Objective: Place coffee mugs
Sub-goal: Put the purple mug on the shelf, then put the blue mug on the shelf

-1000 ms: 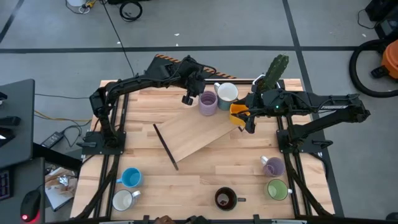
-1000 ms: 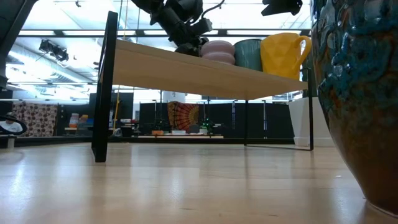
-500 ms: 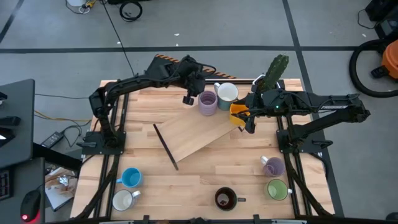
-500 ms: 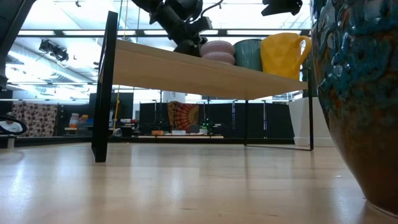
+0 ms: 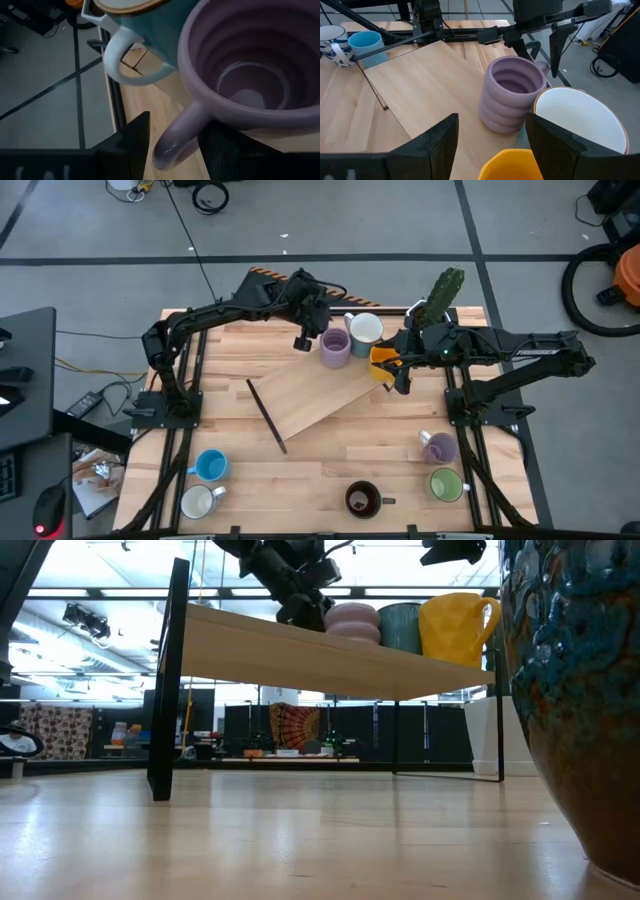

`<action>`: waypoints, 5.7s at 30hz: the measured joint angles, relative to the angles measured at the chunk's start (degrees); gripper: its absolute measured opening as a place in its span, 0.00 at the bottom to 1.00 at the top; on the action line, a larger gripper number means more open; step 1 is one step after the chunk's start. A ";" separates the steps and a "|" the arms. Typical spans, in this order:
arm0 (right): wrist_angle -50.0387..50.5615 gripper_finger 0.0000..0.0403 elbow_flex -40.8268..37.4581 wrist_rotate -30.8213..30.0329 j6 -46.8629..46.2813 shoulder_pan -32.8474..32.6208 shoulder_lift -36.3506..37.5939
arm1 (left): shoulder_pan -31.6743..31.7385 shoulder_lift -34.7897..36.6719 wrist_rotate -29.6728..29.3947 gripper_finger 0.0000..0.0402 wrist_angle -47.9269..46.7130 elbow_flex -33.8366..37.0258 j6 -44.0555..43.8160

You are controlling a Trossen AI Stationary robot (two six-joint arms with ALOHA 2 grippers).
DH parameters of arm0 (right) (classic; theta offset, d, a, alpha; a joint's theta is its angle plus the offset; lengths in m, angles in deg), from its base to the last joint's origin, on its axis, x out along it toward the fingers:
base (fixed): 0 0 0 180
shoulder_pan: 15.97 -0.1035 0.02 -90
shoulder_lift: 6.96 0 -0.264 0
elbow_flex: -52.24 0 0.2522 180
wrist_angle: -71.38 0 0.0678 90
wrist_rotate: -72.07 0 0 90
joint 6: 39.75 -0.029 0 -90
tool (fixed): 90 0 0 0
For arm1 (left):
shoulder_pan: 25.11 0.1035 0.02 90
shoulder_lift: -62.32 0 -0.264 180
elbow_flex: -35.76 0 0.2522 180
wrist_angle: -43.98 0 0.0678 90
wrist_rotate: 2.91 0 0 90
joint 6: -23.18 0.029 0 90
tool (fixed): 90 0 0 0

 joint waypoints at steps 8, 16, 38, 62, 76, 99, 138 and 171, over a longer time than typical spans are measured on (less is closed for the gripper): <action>-0.04 0.59 0.00 0.00 0.61 0.00 0.00 | -0.04 0.00 1.68 0.41 -0.02 0.00 -0.13; -0.06 0.59 0.00 0.00 0.61 0.02 0.00 | -0.01 0.74 -1.97 0.41 -2.13 0.00 0.16; -0.58 0.59 0.01 0.01 0.87 0.00 -0.02 | -0.46 1.81 -6.60 0.41 -5.49 0.00 -1.53; -0.57 0.59 0.00 0.02 1.18 0.00 -0.02 | -1.07 8.16 -12.95 0.41 -6.96 0.00 -5.10; -0.02 0.59 0.02 0.04 1.46 0.00 -0.02 | -10.96 10.37 -13.92 0.41 -28.20 0.00 -24.20; -0.22 0.59 0.00 0.04 0.85 0.00 0.00 | -54.94 32.59 -20.92 0.41 -34.54 14.36 -89.14; -3.71 0.59 0.01 0.04 4.93 0.16 -0.01 | -76.89 20.59 -10.99 0.36 -25.14 28.59 -132.77; -4.43 0.59 0.00 1.53 4.90 0.15 -0.02 | -76.43 13.29 -10.69 0.35 -23.93 35.28 -128.55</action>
